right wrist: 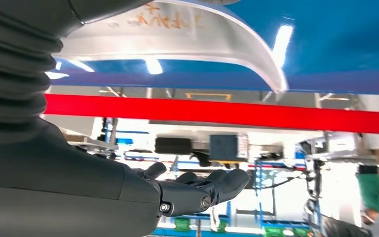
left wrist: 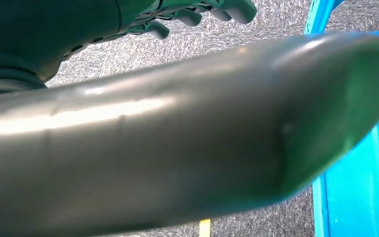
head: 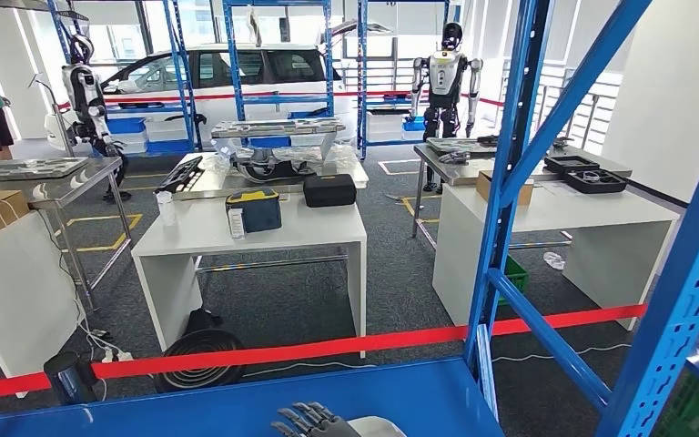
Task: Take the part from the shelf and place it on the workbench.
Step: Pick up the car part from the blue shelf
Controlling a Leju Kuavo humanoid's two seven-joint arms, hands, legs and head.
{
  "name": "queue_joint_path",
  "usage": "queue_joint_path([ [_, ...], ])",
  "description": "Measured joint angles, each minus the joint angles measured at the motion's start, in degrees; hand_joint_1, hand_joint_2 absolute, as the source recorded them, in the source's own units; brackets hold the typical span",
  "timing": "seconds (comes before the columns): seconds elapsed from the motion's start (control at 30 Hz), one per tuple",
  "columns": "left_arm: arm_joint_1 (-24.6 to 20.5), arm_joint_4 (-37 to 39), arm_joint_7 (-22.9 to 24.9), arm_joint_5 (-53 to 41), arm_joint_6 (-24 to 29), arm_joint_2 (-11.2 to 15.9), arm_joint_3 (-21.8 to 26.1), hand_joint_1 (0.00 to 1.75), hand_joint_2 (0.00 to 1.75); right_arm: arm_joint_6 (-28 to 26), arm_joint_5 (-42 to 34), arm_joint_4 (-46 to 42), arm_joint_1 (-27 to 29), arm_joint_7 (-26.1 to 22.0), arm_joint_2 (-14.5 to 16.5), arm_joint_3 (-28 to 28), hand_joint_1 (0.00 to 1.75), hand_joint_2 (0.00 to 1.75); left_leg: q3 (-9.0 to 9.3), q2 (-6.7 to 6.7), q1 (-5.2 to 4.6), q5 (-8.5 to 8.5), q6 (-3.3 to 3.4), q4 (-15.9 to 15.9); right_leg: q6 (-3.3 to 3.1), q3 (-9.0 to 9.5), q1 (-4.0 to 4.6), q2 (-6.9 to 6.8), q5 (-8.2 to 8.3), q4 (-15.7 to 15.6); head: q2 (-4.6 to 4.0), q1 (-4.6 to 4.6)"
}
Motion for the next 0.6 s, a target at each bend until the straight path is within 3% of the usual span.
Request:
queue_joint_path([
  [0.37, 0.0, 0.0, 0.4, -0.2, 0.0, 0.0, -0.1, 0.0, 0.0, 0.3, 1.2, 1.7, 0.0, 7.6, -2.6, 2.1, 0.0, 1.75, 0.0, 0.0, 0.0, -0.03, 0.04, 0.0, 0.0, 0.0, -0.01, 0.0, 0.0, 0.0, 0.0, 0.0],
  [0.6, 0.0, 0.0, 0.6, -0.6, 0.0, 0.0, -0.5, 0.0, 0.0, 0.2, -0.1, 4.0, 0.3, 8.8, -4.2, 2.1, 0.0, 1.75, 0.01, 0.01, 0.0, -0.05, 0.04, 0.0, 0.0, 0.0, -0.01, 0.0, 0.0, 0.0, 0.0, 0.0],
])
